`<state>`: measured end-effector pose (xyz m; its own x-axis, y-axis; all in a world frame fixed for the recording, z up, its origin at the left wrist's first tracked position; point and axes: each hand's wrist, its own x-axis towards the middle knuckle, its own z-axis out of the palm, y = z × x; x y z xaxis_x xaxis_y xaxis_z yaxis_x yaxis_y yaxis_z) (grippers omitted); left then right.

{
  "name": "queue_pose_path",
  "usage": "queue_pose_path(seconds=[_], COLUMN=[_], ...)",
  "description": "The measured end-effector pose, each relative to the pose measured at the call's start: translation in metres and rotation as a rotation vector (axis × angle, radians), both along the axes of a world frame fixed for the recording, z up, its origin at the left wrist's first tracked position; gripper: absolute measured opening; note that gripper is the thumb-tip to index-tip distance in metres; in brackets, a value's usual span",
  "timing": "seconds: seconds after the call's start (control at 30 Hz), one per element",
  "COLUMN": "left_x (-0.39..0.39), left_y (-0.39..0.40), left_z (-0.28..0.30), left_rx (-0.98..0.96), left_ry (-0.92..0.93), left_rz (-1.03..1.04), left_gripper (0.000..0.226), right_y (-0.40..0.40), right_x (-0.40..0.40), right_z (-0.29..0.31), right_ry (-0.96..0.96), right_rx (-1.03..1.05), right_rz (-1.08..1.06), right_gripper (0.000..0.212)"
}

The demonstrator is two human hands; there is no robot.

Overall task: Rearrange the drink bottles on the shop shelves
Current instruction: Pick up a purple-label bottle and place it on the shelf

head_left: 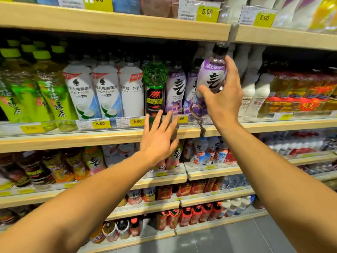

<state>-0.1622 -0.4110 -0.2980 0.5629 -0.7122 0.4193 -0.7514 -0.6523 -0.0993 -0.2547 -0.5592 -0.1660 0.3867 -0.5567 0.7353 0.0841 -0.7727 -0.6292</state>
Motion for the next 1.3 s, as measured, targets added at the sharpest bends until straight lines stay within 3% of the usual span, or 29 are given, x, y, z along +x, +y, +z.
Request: queue_pose_path(seconds=[0.83,1.07,1.3], left_x=[0.004,0.002,0.001], left_y=[-0.002,-0.001,-0.001], left_z=[-0.017,-0.016,-0.018], left_rx=[0.075,0.046,0.004], left_ry=[-0.142,-0.177,-0.176], left_rz=[0.123,0.103,0.093], left_gripper=[0.066,0.063,0.063], right_y=[-0.024,-0.022,-0.026], right_x=[0.031,0.041,0.052], right_z=[-0.016,-0.029,-0.032], right_ry=[-0.119,0.000,0.240], right_rx=[0.009,0.019,-0.047], right_rz=[0.165,0.160,-0.005], right_gripper=[0.080,0.076,0.081])
